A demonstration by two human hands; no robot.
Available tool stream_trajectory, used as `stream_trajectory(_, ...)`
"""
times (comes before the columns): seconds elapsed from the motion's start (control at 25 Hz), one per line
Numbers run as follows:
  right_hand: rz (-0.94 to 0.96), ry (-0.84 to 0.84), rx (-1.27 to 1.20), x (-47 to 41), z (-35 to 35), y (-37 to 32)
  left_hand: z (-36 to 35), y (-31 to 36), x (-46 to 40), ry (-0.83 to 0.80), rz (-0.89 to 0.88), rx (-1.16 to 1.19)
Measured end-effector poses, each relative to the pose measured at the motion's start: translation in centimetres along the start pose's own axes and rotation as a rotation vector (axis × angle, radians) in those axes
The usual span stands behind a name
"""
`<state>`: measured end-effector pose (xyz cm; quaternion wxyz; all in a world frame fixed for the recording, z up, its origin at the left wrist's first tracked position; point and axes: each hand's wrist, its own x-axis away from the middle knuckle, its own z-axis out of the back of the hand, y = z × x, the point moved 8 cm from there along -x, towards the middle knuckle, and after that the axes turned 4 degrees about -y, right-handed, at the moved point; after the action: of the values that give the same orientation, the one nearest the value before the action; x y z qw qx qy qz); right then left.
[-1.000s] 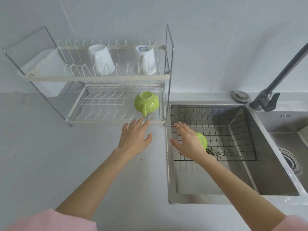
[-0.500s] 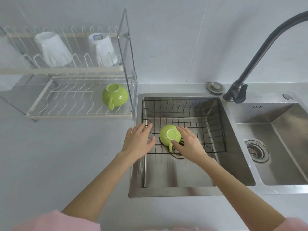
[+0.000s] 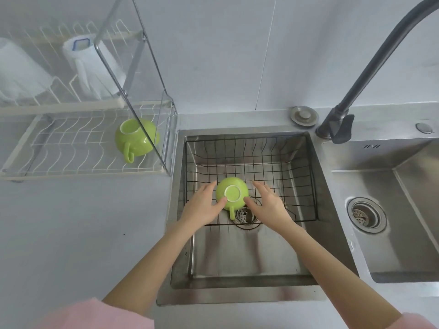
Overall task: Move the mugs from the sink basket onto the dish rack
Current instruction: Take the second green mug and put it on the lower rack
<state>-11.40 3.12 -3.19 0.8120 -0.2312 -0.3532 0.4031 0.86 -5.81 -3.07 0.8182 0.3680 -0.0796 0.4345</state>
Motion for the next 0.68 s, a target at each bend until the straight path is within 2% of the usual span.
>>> stream_trajectory(0.28,-0.175,-0.09,-0.141,-4.7,-2.1,3.6,-3.4,-2.2,-5.3,-0.083,0.196,0.288)
stream_trajectory(0.68,-0.339,-0.186,-0.23,-9.6,-6.0,7.2,-7.6,-5.5,-10.1,-0.147,0.388,0.419)
